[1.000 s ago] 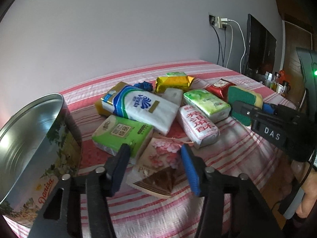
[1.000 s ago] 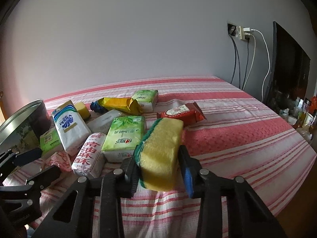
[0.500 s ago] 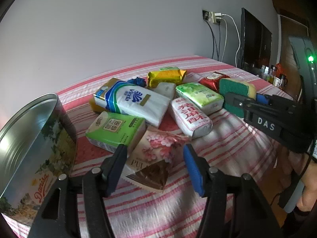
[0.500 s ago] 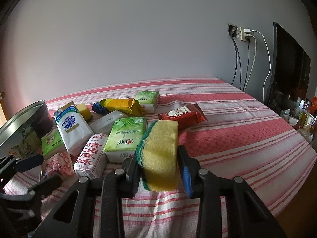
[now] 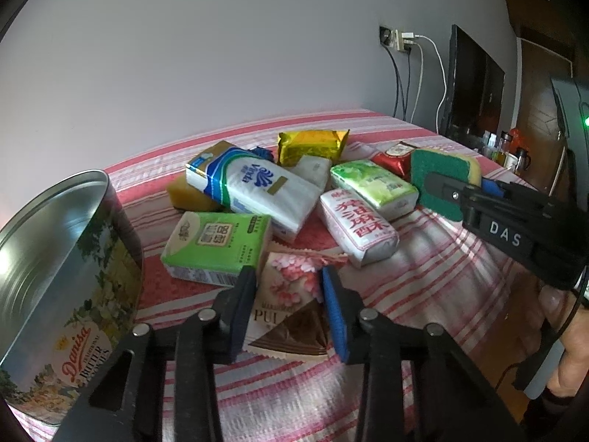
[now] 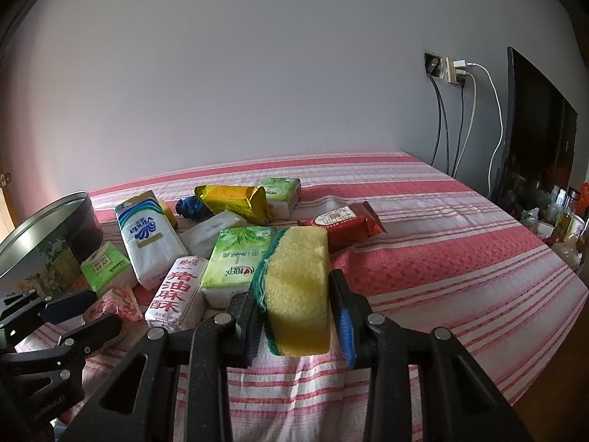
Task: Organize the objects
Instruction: 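Close the left gripper on the pink snack packet while the right lifts the sponge, then carry the snack packet and sponge in both grippers over the metal tin, then open the left gripper to drop the packet while the right drops the sponge into the tin, then grasp the green leaf-print tissue pack with the right gripper while the left approaches the green square packet, then grasp the green square packet with the left gripper while the right lifts the tissue pack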
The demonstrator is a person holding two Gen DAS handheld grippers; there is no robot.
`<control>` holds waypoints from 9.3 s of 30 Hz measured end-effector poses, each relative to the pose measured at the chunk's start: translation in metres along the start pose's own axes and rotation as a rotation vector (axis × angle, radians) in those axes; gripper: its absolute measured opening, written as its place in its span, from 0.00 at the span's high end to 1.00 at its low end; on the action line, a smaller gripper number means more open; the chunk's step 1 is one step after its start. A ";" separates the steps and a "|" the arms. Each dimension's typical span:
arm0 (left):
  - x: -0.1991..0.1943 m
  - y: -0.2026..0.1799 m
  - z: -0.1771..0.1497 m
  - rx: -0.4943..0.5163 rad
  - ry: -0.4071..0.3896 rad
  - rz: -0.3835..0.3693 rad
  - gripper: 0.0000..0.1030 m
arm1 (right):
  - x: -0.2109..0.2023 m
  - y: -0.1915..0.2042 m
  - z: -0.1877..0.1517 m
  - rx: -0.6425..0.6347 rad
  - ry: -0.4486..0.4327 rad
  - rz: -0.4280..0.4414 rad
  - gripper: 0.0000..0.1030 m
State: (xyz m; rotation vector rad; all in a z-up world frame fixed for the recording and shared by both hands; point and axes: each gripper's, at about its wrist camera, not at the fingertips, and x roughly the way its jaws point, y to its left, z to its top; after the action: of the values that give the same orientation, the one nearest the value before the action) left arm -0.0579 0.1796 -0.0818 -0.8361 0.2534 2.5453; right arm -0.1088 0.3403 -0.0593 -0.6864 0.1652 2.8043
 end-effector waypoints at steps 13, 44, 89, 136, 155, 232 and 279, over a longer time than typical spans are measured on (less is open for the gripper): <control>-0.017 0.000 0.009 0.002 -0.067 -0.012 0.66 | -0.014 0.001 0.008 0.000 -0.055 0.008 0.65; -0.074 0.052 0.019 -0.088 -0.228 0.000 0.66 | -0.048 0.047 0.032 -0.091 -0.145 0.055 0.65; -0.081 0.219 0.004 -0.356 -0.218 0.256 0.66 | -0.026 0.223 0.066 -0.355 -0.154 0.399 0.65; -0.036 0.288 0.021 -0.447 -0.028 0.531 0.41 | 0.036 0.281 0.067 -0.381 0.043 0.468 0.59; -0.030 0.303 0.036 -0.456 -0.075 0.722 0.02 | -0.006 0.158 0.063 -0.152 -0.073 0.303 0.34; 0.097 0.076 0.056 0.028 0.094 0.032 0.39 | 0.019 0.014 0.040 -0.084 0.185 0.042 0.45; 0.048 0.072 0.055 0.022 -0.216 0.113 0.39 | -0.029 0.010 0.036 -0.042 -0.115 0.045 0.45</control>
State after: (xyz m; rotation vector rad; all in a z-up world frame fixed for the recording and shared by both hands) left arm -0.1544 0.1502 -0.0637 -0.5460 0.2660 2.7059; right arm -0.1023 0.3306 -0.0133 -0.5353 0.1016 2.8885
